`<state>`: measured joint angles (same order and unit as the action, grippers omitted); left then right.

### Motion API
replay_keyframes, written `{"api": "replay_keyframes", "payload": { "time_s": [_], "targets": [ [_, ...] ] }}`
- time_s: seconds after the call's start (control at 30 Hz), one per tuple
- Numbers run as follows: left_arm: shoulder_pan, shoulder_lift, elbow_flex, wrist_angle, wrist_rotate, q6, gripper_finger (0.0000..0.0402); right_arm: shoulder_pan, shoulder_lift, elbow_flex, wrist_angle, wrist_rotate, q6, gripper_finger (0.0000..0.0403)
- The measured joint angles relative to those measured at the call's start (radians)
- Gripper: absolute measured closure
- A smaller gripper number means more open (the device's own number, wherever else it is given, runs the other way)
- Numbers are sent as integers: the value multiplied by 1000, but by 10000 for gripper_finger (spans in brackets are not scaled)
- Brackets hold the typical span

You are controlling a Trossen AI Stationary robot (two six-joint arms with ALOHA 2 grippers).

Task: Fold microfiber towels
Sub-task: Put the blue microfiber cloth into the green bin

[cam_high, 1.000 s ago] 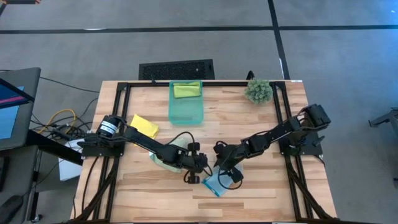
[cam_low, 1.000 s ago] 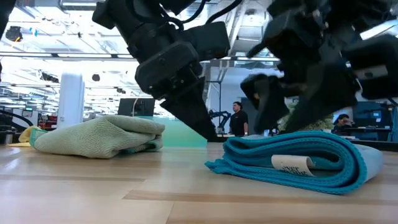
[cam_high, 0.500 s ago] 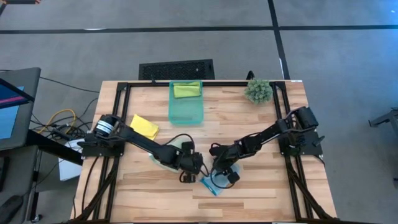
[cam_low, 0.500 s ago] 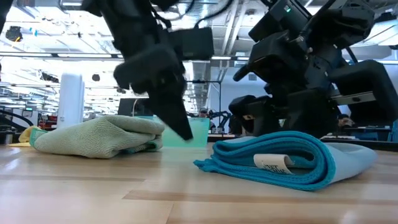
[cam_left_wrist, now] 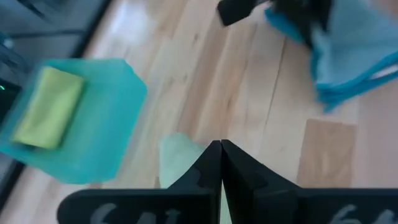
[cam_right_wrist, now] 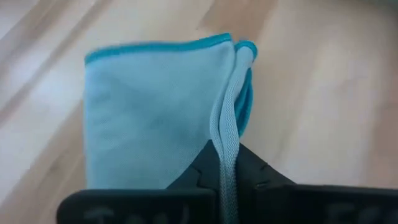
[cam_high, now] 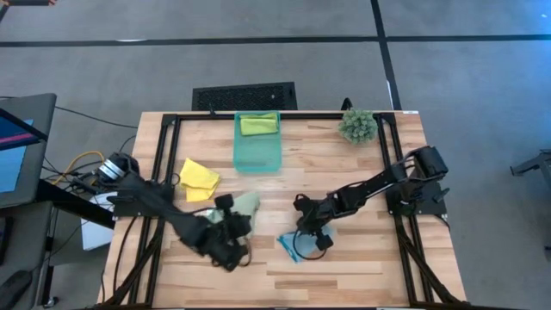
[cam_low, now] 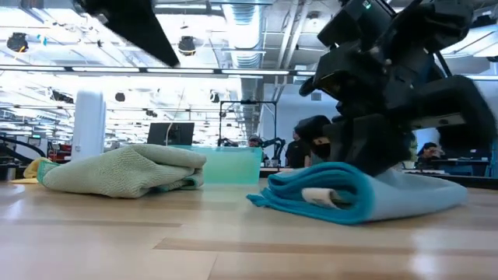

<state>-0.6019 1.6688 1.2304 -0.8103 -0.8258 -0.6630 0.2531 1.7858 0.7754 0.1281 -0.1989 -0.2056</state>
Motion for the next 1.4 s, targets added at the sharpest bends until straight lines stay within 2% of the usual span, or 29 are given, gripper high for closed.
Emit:
{"api": "replay_keyframes", "payload": {
  "time_s": [0.1, 0.27, 0.37, 0.57, 0.73, 0.9, 1.07, 1.17, 1.4],
  "targets": [
    [-66, -34, 0, -27, -74, -45, 401, 11, -53, 22, -15, 78, -2, 381],
    [-151, -71, 0, -19, -188, -60, 401, 19, -102, 65, -41, 143, -4, 381],
    [-188, -75, 0, -17, -239, -60, 401, 5, -120, 112, 3, 211, -5, 378],
    [-210, -75, 0, -17, -261, -60, 401, -69, -122, 217, -4, 287, -56, 380],
    [-210, -75, 0, -18, -262, -58, 402, -192, -108, 313, 3, 314, -133, 380],
    [-210, -75, 0, -20, -262, -57, 401, -355, -56, 374, 26, 297, -151, 375],
    [-209, -75, 0, -21, -268, -52, 401, -487, 46, 379, 116, 178, -92, 380],
    [-209, -75, 0, -21, -278, -51, 401, -526, 119, 395, 183, 129, -76, 375],
    [-207, -75, 0, -23, -282, -46, 401, -567, 251, 509, 93, 14, -79, 380]
  ]
}}
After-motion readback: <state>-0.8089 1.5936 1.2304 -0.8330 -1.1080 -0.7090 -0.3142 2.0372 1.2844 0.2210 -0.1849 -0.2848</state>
